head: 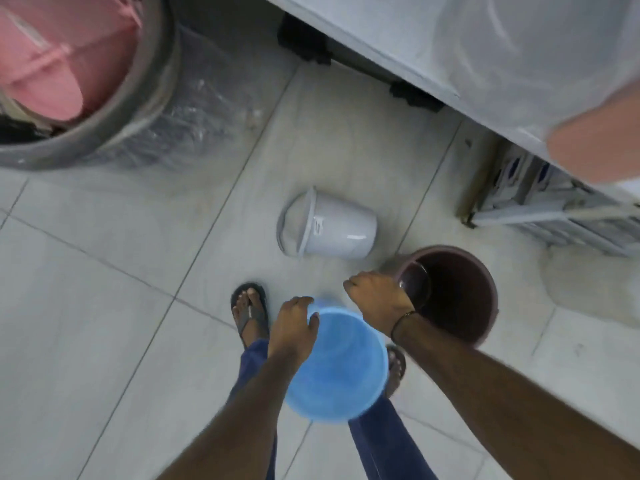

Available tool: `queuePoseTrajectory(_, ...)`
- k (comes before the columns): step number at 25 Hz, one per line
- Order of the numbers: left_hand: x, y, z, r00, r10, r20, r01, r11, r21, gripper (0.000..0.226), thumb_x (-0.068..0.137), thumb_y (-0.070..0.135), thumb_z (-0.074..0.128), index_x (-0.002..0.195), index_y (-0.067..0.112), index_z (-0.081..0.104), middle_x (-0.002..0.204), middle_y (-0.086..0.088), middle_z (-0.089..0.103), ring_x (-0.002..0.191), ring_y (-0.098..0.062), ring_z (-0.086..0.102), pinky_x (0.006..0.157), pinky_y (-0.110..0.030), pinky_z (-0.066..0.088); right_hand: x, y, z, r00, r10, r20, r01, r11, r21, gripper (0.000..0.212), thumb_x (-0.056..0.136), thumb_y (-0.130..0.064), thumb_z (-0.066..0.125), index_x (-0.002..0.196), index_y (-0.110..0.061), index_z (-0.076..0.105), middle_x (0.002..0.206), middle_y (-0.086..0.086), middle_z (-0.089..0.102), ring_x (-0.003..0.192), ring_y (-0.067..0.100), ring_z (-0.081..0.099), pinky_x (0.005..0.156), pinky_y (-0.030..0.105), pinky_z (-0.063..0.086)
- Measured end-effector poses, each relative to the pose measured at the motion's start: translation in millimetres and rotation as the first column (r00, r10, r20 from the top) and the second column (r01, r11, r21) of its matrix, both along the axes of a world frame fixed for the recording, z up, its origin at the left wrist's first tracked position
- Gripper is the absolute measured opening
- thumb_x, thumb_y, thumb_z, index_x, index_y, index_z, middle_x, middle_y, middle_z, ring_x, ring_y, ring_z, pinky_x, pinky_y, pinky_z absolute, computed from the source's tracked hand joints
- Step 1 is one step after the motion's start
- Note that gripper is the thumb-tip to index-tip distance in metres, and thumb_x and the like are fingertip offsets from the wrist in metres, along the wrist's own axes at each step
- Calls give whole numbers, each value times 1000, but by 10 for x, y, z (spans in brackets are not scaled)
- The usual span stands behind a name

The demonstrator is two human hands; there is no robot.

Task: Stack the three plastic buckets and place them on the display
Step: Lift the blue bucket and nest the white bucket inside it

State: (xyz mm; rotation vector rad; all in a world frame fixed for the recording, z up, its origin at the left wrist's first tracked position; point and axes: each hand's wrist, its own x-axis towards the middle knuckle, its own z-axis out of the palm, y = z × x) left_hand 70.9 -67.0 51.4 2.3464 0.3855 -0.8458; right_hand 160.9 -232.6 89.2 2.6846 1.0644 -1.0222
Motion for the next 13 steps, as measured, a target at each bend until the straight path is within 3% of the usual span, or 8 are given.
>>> queuePoseTrajectory(3, 743, 145, -830, 965, 262, 16, -260, 963, -75, 55, 94, 16, 61, 144, 4, 40, 146, -17, 46, 133, -32, 42, 109, -36, 31, 840, 423, -787, 981, 55, 187, -53, 998, -19, 45, 89, -2, 37, 134, -5, 43, 135, 16, 52, 125, 35, 45, 105, 47, 33)
queuePoseTrajectory(6, 1150, 256, -1674, 957, 284, -60, -290, 944, -158, 55, 94, 16, 61, 144, 5, 39, 144, -18, 50, 130, -36, 48, 108, -42, 41, 1404, 871, -1447, 949, 265, 171, -231, 953, -193, 45, 99, -17, 36, 143, -12, 33, 153, 13, 32, 142, 30, 25, 114, 54, 19)
queuePoseTrajectory(8, 1221, 296, -1950, 983, 181, -34, -185, 963, -194, 29, 96, 17, 57, 123, 8, 55, 118, -18, 67, 108, -39, 61, 92, -48, 53, 1572, 1030, -1689, 894, 426, 136, -374, 879, -296, 35, 96, -15, 48, 131, -14, 50, 142, 11, 49, 135, 30, 39, 111, 51, 27)
queuePoseTrajectory(10, 1205, 356, -1940, 995, 85, 45, -75, 976, -202, 11, 95, 18, 57, 102, 9, 57, 94, -16, 71, 86, -39, 65, 74, -47, 57, 1629, 1076, -1653, 897, 415, 151, -388, 904, -181, 18, 86, -1, 61, 103, -7, 66, 108, 14, 68, 102, 34, 64, 86, 43, 49)
queuePoseTrajectory(11, 1212, 399, -1846, 996, 29, 82, -13, 982, -191, 9, 95, 17, 58, 101, 11, 57, 93, -14, 72, 83, -39, 65, 70, -45, 57, 1671, 1056, -1582, 912, 379, 158, -364, 924, -117, 14, 83, 4, 64, 94, -3, 68, 97, 16, 70, 89, 35, 67, 74, 40, 53)
queuePoseTrajectory(13, 1258, 505, -1595, 984, -60, 166, 79, 991, -106, 13, 93, 15, 61, 106, 14, 60, 99, -10, 73, 84, -39, 66, 69, -44, 57, 1699, 1002, -1404, 946, 307, 109, -306, 952, -25, 15, 84, 8, 56, 93, 2, 67, 93, 21, 67, 86, 40, 67, 67, 41, 53)
